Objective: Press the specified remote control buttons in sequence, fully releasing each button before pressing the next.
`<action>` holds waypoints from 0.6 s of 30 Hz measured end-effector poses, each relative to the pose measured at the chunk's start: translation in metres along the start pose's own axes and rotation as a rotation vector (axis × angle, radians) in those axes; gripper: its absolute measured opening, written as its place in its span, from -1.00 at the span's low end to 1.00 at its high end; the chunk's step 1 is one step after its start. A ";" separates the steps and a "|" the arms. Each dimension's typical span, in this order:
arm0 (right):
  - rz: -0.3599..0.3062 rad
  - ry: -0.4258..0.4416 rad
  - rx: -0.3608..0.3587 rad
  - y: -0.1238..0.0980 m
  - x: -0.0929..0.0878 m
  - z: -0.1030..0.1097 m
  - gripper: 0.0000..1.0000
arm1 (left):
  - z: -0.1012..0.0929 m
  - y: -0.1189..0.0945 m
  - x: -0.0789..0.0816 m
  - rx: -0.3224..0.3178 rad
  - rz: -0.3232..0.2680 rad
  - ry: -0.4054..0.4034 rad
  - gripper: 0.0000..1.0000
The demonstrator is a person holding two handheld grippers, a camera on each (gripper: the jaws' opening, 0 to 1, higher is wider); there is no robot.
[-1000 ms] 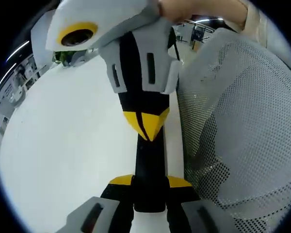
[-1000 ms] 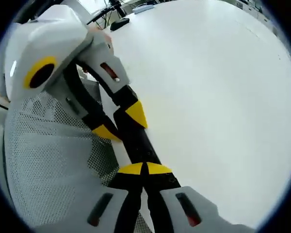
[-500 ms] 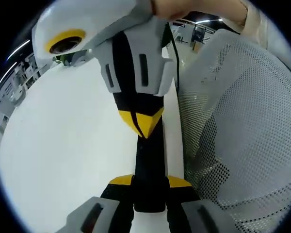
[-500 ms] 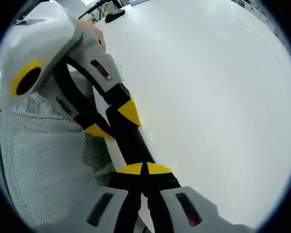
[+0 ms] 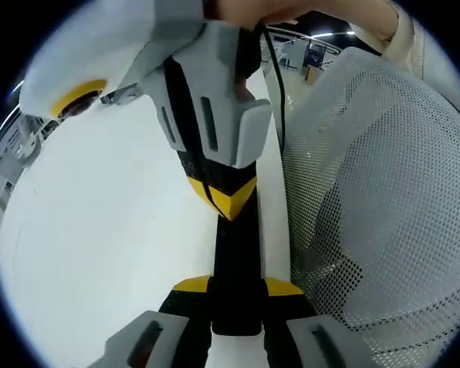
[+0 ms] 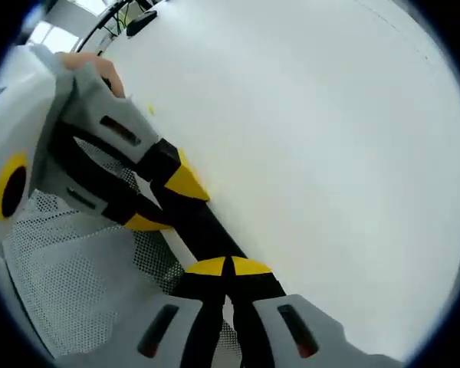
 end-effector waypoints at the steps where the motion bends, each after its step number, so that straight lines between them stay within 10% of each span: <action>1: -0.005 -0.008 0.004 0.000 -0.001 0.000 -1.00 | 0.000 0.000 0.000 0.000 0.000 -0.001 -0.52; 18: -0.058 0.101 0.083 -0.002 -0.011 -0.008 -1.00 | 0.000 0.002 0.001 0.000 -0.003 -0.003 -0.52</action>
Point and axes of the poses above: the point that each gripper's makers call its tool centre point, and the gripper's own axes: y roughly forward along the fingers, z roughly to its left, x roughly out of its top, the point moved 7 cm from there along -y, roughly backward along the fingers, and after that the axes turned 1 degree about -z, right-handed, at the moved point
